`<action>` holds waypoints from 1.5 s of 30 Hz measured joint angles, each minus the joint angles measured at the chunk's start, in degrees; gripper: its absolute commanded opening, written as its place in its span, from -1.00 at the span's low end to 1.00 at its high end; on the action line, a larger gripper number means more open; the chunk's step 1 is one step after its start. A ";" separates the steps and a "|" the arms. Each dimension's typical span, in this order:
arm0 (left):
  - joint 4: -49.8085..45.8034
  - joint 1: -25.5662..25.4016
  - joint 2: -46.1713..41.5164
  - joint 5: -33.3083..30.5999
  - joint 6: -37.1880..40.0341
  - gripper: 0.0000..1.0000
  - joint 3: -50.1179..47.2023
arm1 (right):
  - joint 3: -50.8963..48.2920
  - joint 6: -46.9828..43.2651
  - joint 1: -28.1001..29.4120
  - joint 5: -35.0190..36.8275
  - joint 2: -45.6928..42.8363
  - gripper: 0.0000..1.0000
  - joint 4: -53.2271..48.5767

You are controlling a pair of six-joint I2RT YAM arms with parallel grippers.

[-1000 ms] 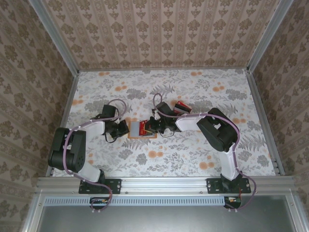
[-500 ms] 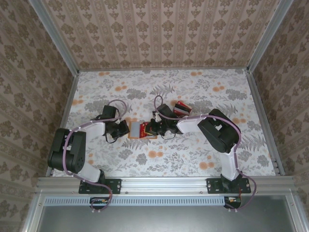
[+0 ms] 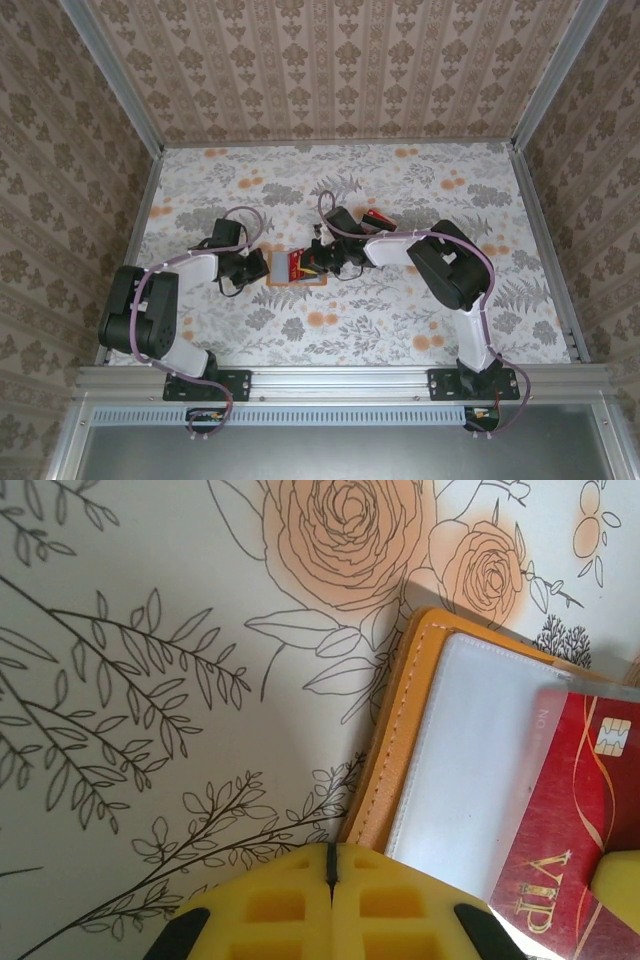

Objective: Put the credit cards into the card holder

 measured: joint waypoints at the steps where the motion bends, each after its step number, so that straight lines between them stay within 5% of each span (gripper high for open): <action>1: 0.07 0.00 0.04 0.11 0.00 -1.00 0.00 | 0.31 -0.35 0.00 0.22 0.00 -1.00 -0.37; 18: -0.04 -0.37 0.74 0.31 -0.37 -1.00 0.59 | 8.63 -7.13 4.13 9.40 0.96 -0.99 -12.50; 33: 0.44 -1.01 1.57 1.03 -0.39 -1.00 1.20 | 10.73 -16.41 5.73 18.01 -2.40 -0.22 -26.01; 45: 0.94 -1.01 1.92 1.66 -0.39 -1.00 1.20 | 11.65 -20.04 5.53 21.29 -4.50 -0.46 -31.69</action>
